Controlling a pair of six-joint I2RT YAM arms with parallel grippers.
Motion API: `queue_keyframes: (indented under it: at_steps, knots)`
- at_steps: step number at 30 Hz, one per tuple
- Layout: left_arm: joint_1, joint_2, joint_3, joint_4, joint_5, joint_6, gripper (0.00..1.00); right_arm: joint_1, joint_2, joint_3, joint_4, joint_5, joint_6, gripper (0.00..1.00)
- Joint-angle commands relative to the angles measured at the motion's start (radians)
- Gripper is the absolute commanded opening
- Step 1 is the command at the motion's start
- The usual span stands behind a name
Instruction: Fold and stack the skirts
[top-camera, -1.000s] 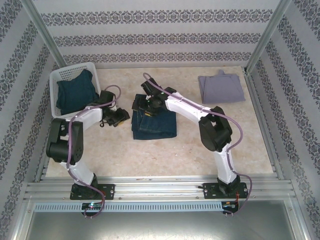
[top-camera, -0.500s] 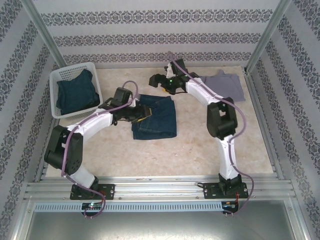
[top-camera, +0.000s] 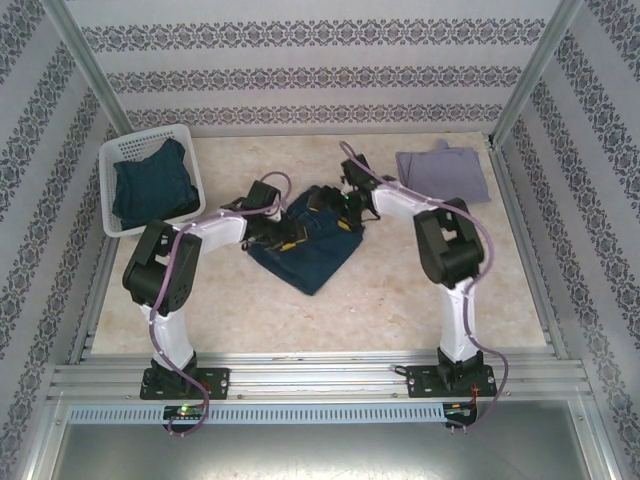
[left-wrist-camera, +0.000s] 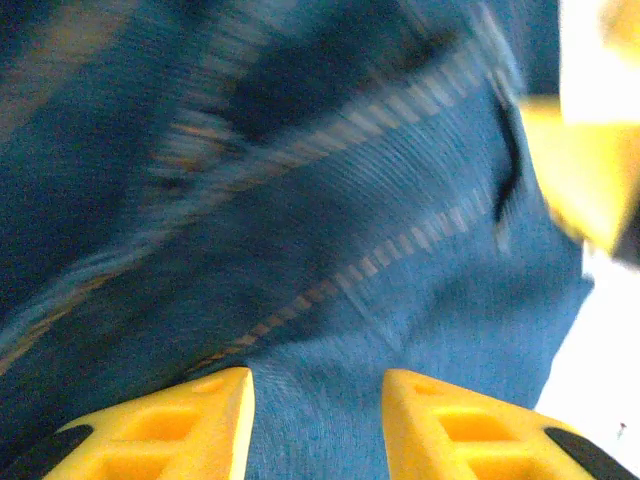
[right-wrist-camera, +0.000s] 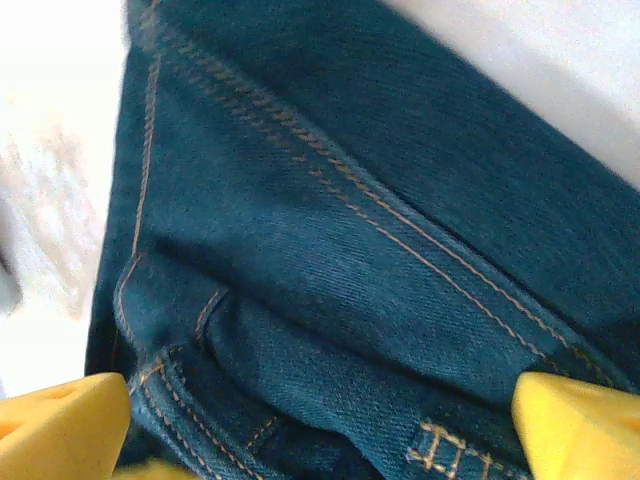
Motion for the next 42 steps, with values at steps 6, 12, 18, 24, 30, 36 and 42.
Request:
queue_keyframes:
  at_steps: [6,12,18,24,30,36,42]
  knots:
    - [0.050,-0.002,0.186,-0.205,0.005,0.203,0.49,0.100,-0.323,-0.312,0.223,0.232,-0.012,0.95]
    - [0.074,-0.204,0.033,-0.182,-0.058,0.093,0.55,0.080,-0.250,-0.174,0.057,0.085,-0.489,0.79]
    - [0.103,-0.319,-0.130,-0.156,-0.111,0.007,0.56,0.079,-0.068,0.026,-0.031,0.027,-0.582,0.58]
    - [0.112,-0.337,-0.187,-0.194,-0.141,0.002,0.55,0.080,0.068,0.163,-0.088,-0.062,-0.606,0.50]
    - [0.122,-0.325,-0.205,-0.169,-0.139,-0.011,0.55,0.090,0.130,0.220,-0.091,-0.097,-0.588,0.43]
    - [0.132,-0.284,-0.204,-0.157,-0.132,0.006,0.53,0.096,0.098,0.221,-0.071,-0.048,-0.597,0.09]
    - [0.143,-0.246,-0.201,-0.133,-0.100,0.011,0.50,0.104,-0.035,0.295,-0.177,0.045,-0.691,0.00]
